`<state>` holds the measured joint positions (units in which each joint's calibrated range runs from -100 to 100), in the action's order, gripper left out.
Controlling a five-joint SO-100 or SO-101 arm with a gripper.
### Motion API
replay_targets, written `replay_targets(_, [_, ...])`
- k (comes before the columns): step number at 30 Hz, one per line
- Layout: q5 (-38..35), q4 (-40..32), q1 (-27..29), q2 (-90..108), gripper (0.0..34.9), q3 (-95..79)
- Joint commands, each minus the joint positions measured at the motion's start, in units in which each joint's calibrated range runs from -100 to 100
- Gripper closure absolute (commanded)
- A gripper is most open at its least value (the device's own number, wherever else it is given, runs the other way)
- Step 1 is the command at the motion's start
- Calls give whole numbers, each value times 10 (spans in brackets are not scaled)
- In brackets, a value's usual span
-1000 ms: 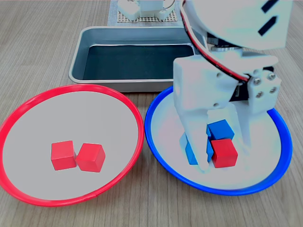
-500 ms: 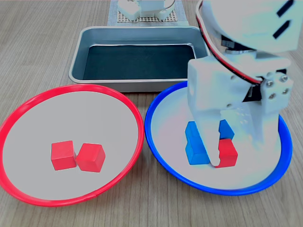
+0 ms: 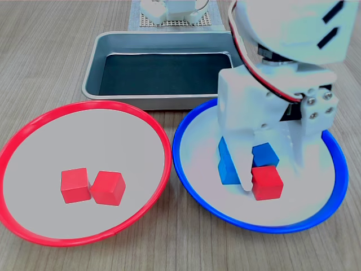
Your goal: Relocate any misplaced blocks to their matching dishes.
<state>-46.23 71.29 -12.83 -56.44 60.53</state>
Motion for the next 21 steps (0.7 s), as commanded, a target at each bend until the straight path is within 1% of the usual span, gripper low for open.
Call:
replay_targets(1, [-1,12,4,29,175,-3])
replay_targets(7, [-6,17,4,29,200,-3])
replay_targets(14, [-8,11,8,20,215,7])
replay_targets(21, [-12,4,10,10,244,17])
